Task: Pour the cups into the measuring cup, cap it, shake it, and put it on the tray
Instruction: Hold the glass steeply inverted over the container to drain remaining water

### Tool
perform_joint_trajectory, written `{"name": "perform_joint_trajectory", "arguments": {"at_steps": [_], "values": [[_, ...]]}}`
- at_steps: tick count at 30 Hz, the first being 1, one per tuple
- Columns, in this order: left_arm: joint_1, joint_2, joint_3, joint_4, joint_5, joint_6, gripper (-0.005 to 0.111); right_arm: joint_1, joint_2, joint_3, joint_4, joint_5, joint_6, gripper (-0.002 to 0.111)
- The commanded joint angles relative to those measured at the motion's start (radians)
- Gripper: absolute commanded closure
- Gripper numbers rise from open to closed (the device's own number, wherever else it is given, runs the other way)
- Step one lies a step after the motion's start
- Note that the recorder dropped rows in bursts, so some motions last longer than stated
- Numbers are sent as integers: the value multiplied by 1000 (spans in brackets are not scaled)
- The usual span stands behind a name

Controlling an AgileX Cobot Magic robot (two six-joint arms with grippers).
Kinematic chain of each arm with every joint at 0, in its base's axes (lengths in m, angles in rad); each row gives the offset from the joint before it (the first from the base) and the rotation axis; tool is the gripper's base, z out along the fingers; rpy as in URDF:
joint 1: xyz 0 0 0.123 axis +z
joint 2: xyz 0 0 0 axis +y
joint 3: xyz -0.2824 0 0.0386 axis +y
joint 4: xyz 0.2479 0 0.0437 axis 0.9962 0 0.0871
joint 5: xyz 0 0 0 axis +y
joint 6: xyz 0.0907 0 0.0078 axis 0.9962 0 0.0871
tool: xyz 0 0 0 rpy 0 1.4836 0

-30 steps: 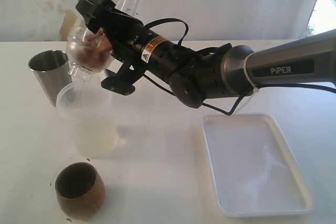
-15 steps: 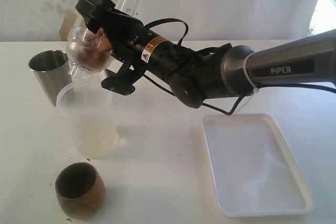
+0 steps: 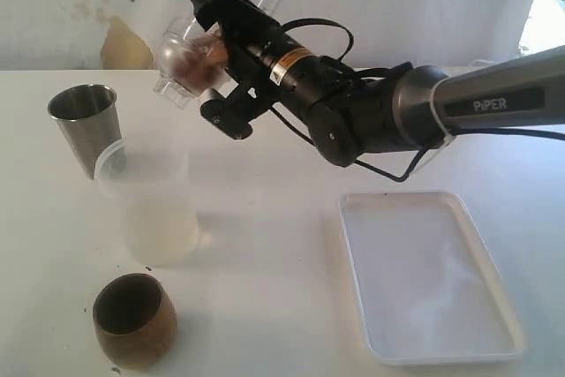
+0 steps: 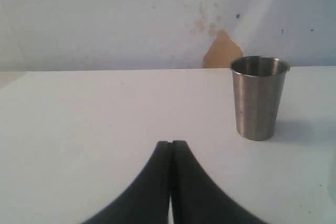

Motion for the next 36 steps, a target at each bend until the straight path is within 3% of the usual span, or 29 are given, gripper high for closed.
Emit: {"name": "perform_joint_trajectory", "arguments": {"at_steps": [1, 36], "values": [[-4, -4, 5, -2, -8, 0, 107, -3, -9, -12, -31, -14, -14, 108], [-4, -4, 5, -2, -8, 0, 107, 36, -9, -12, -113, 0, -14, 108]]}}
